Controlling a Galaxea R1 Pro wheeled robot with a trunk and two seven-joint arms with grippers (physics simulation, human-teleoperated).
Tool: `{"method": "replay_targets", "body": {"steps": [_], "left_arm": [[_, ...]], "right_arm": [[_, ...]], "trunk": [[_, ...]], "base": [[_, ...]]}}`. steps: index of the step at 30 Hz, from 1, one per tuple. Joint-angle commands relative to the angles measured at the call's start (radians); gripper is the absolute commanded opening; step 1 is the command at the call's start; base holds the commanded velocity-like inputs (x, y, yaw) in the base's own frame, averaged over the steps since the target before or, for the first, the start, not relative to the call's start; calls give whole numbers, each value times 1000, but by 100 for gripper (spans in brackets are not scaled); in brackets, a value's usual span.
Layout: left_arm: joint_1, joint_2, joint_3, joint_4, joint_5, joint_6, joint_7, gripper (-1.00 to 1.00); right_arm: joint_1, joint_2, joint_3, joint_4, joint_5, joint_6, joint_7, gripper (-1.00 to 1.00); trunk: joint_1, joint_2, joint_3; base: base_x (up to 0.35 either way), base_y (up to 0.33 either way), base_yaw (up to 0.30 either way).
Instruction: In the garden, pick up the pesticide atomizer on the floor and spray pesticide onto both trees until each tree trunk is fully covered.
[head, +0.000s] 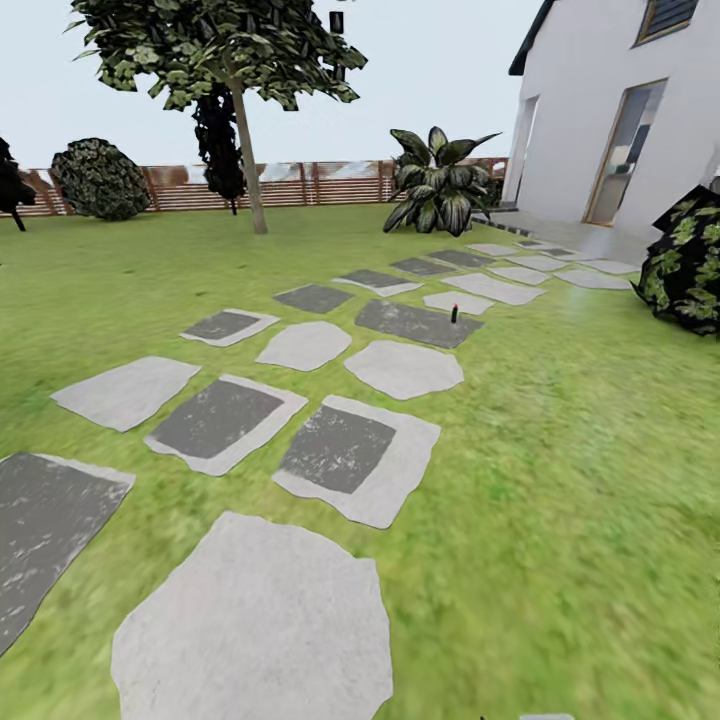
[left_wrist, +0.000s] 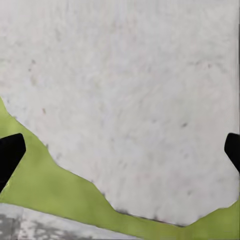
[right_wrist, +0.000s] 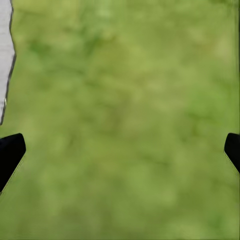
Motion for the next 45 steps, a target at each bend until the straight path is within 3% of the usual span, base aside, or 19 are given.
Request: {"method": "replay_targets", "body": {"steps": [1,9,34,45], "left_arm": [[0,0,0,1,4,-3,0,100],[0,-1,0,1,3,-3,0,100],[0,0,0,1,3,-3,0,100],[0,0,2,1,4,-3,0,100]], "right_arm": [[-1,0,0,1,0,-3,0,100],[-1,0,1,1,0,-4,0,100],[-1,1,1,0,0,-5,0,100],[-1,1,1,1,0,-5,0,100]], "trunk": [[0,0,-1],[0,0,-1],[0,0,-1],[0,0,-1]], "base": [[336,139,-267],[336,139,-220],[336,131,-10],[229,6,-239]]}}
